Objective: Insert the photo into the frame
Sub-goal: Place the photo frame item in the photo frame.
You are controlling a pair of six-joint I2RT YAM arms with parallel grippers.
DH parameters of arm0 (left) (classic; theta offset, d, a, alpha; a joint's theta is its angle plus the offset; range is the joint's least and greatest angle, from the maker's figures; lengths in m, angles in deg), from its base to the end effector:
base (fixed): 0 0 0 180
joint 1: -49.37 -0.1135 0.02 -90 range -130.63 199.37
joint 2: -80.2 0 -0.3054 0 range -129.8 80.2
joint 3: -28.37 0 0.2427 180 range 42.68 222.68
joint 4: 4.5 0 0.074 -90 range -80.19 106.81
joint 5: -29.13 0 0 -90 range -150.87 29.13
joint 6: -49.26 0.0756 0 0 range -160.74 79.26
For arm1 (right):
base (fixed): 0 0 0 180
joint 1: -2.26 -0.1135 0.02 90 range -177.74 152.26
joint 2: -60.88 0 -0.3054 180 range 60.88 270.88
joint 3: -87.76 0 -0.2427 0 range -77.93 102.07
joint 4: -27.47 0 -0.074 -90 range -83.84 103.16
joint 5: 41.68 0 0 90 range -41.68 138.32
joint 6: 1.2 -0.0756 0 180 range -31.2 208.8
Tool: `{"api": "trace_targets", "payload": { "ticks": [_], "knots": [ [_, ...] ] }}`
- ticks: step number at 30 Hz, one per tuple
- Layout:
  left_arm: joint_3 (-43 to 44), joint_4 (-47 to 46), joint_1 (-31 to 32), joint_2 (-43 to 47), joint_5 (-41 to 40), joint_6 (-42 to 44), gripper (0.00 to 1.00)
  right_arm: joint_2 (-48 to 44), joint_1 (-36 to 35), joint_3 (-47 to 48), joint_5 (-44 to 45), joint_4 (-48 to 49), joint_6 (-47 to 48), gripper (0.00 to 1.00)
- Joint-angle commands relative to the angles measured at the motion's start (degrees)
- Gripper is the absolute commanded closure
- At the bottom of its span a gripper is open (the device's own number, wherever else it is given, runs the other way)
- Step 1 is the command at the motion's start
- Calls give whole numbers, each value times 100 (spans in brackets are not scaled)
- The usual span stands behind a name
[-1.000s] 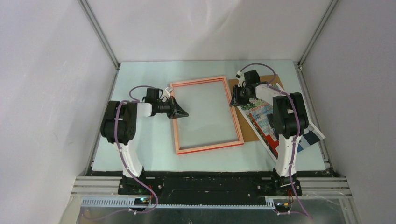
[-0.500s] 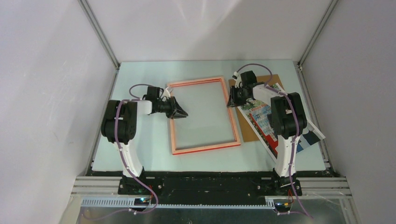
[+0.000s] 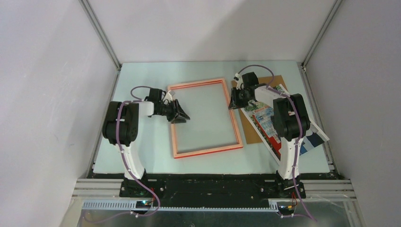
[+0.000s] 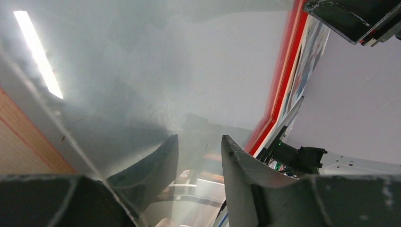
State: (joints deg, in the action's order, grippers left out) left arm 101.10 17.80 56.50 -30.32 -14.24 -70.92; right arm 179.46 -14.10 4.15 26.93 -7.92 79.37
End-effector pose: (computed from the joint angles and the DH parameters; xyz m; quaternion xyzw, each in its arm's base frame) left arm 0.3719 -0.1019 0.1417 -0.0772 0.8898 -0.4381 0.1022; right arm 0.4415 0.1583 0.1681 -0.1087 0.9387 0.2349 0.2276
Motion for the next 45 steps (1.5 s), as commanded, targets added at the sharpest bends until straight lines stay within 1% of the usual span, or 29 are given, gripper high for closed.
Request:
{"api": "trace_targets", "payload": {
  "ticks": [1, 10, 14, 22, 29, 35, 45],
  "knots": [
    [248, 142, 21, 108, -62, 257, 55, -151, -140, -48, -158, 65, -75, 67],
    [278, 395, -24, 148, -205, 392, 47, -191, -189, -74, -137, 82, -78, 65],
    [302, 515, -39, 166, -260, 452, 41, -190, -201, -76, -125, 91, -82, 65],
    [337, 759, -100, 259, -406, 584, 32, -201, -194, -72, -111, 94, -75, 65],
    [359, 929, -139, 328, -555, 690, 30, -225, -183, -61, -118, 100, -72, 64],
    [340, 975, -137, 316, -633, 721, 29, -337, -190, -52, -106, 88, -37, 58],
    [335, 1031, -150, 306, -714, 758, 29, -629, -241, -3, 33, 44, 63, 41]
  ]
}}
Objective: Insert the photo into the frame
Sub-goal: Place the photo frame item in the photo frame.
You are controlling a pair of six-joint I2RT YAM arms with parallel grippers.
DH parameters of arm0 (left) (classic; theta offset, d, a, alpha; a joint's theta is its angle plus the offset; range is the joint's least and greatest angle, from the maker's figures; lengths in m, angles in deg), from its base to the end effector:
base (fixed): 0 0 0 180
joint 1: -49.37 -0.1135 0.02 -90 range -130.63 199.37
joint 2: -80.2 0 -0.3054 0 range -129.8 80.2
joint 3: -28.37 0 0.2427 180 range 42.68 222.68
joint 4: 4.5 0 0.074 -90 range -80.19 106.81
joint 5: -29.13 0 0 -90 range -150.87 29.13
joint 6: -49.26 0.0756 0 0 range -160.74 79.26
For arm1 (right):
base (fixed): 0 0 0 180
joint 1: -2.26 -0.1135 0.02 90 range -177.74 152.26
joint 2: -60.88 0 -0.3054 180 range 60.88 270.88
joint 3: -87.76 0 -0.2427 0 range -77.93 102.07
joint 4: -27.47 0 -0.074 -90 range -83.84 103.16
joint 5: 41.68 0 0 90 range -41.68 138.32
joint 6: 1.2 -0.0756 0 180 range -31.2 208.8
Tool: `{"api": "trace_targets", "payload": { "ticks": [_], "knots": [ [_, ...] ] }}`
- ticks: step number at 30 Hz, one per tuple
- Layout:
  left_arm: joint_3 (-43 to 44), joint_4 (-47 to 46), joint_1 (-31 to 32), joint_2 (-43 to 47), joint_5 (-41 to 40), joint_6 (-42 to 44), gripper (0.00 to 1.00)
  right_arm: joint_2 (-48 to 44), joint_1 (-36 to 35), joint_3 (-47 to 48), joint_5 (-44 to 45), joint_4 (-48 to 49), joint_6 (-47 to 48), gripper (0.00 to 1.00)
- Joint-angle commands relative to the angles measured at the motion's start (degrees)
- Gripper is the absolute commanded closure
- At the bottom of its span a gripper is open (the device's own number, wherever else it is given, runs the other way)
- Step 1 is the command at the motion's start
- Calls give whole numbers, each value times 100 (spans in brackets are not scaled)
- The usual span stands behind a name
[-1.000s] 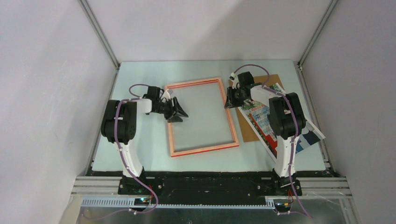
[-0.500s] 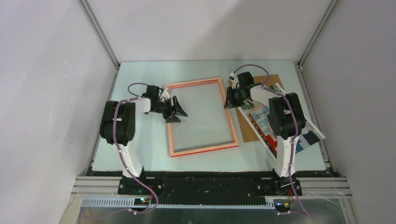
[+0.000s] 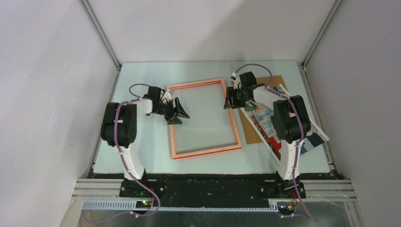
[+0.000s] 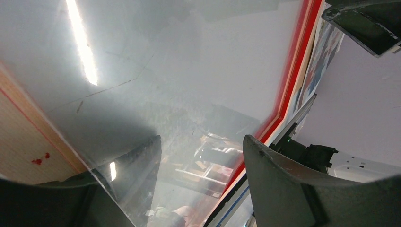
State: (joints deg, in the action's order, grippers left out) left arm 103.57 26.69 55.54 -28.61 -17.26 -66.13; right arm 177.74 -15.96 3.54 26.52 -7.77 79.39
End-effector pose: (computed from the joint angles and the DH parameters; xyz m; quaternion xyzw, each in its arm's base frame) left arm 0.3676 -0.0922 0.1518 -0.0714 0.9069 -0.4039 0.0963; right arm 0.4323 0.1719 0.1787 -0.1268 0.9329 0.2437 0.2330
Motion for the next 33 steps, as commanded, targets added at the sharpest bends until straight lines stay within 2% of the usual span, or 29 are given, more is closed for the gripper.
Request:
{"api": "trace_targets", "payload": {
  "ticks": [1, 8, 17, 33],
  "knots": [
    [90, 149, -50, 122, -418, 280, 29, -500, -66, 65, 90, 23, 88, 40],
    [108, 161, -50, 96, -444, 291, 29, -646, -253, 159, 322, -30, 290, 34],
    [129, 208, -54, 101, -484, 337, 28, -585, -662, 602, 575, -230, 561, 34],
    [95, 218, -48, 50, -459, 324, 29, 481, -1531, 2173, 569, -929, 829, 34]
  ]
}}
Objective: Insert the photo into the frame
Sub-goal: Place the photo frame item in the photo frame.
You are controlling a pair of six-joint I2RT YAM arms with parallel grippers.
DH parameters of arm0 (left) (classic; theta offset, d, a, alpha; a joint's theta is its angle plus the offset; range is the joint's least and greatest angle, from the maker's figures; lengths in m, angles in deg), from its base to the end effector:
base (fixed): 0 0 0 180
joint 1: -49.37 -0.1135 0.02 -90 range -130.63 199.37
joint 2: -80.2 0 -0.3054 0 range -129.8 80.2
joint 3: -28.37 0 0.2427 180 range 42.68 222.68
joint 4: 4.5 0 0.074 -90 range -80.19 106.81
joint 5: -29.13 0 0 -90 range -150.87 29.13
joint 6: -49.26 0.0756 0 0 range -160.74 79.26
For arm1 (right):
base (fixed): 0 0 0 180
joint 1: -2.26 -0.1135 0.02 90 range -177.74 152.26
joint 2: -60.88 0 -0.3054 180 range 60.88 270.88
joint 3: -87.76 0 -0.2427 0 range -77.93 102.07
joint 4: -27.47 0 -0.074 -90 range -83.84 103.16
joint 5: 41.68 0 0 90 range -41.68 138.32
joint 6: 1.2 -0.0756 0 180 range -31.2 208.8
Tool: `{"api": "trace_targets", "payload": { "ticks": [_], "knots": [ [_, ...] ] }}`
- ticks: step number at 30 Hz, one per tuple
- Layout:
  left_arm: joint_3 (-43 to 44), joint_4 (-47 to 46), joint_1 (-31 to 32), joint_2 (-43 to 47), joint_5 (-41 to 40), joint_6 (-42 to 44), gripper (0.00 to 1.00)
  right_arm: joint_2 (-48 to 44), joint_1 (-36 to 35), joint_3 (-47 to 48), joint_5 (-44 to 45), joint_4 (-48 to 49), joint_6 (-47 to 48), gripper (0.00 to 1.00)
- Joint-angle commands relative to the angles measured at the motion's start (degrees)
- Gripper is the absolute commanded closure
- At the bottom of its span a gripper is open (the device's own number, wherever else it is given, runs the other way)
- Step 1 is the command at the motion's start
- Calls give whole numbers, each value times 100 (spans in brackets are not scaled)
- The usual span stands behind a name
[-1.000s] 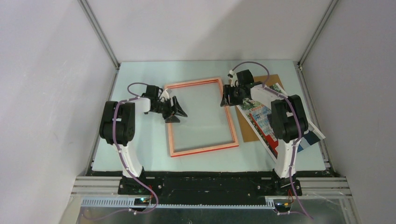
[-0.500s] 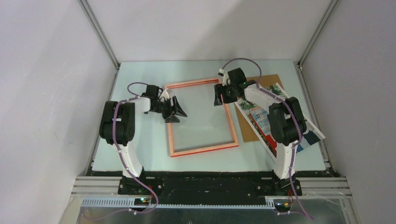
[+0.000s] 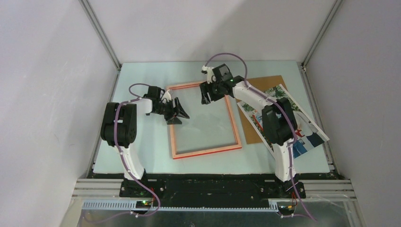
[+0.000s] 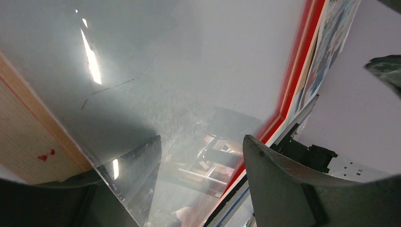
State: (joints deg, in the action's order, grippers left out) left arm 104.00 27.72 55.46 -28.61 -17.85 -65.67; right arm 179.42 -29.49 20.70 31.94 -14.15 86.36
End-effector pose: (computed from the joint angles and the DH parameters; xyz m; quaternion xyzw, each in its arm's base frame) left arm 0.3678 -0.0911 0.1522 -0.0717 0.9095 -0.3982 0.0952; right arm 0.4199 0.2849 0.2506 -0.2834 0.8785 0.2329 0.3061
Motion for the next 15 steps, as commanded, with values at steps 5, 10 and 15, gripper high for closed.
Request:
{"api": "trace_targets", "payload": {
  "ticks": [5, 10, 15],
  "knots": [
    [49, 116, -43, 46, -383, 267, 28, 585, -376, 703, 36, -428, 185, 35],
    [47, 115, -43, 45, -371, 264, 29, 753, -470, 696, 83, -461, 221, 35],
    [38, 114, -38, 47, -370, 266, 29, 833, -512, 644, 78, -455, 224, 35]
  ]
}}
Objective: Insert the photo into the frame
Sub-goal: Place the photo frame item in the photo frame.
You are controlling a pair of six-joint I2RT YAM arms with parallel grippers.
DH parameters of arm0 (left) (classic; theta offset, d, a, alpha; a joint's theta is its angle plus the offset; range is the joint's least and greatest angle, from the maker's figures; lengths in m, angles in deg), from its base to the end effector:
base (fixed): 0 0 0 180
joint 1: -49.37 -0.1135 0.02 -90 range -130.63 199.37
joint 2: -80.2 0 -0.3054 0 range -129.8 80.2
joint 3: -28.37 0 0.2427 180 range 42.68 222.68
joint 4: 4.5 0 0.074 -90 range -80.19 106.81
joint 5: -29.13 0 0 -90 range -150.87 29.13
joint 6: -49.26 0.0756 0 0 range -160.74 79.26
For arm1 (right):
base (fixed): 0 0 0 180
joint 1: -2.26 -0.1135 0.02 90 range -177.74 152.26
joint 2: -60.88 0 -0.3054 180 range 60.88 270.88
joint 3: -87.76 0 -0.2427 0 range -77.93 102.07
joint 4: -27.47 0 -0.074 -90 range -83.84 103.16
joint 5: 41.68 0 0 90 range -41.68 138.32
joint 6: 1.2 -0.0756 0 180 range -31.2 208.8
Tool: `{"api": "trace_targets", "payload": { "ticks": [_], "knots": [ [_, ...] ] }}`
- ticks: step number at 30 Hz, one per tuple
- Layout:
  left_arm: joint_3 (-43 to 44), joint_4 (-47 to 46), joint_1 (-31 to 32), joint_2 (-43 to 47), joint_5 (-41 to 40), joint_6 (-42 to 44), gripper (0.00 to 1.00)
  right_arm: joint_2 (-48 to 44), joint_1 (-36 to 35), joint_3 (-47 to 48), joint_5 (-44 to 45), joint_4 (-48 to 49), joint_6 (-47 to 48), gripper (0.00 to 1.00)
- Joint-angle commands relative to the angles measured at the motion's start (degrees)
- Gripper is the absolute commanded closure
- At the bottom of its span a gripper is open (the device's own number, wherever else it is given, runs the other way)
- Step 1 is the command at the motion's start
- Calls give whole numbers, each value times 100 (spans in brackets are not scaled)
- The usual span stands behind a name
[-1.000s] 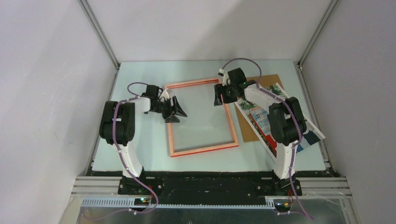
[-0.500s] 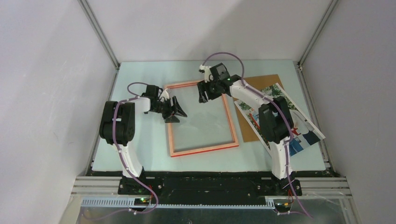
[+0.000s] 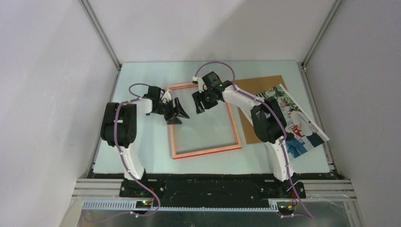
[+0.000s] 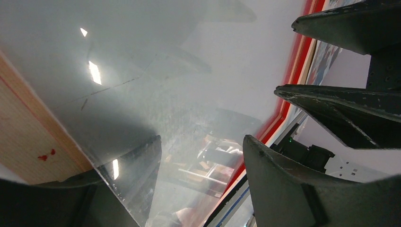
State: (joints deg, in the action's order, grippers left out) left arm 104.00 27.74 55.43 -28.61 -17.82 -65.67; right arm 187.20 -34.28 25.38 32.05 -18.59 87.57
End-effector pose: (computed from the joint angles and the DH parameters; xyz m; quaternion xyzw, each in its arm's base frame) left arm 0.3678 -0.0909 0.1522 -0.0720 0.9094 -0.3984 0.0950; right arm 0.4095 0.3298 0.2031 -0.3270 0.8861 0.2246 0.2399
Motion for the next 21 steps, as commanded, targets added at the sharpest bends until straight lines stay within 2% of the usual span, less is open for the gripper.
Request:
{"api": "trace_targets", "payload": {
  "ticks": [1, 21],
  "knots": [
    [38, 108, -36, 45, -375, 263, 29, 65, -54, 162, 74, -6, 105, 35],
    [13, 112, -41, 36, -350, 266, 28, 252, -243, 156, 249, 28, 106, 35]
  ]
}}
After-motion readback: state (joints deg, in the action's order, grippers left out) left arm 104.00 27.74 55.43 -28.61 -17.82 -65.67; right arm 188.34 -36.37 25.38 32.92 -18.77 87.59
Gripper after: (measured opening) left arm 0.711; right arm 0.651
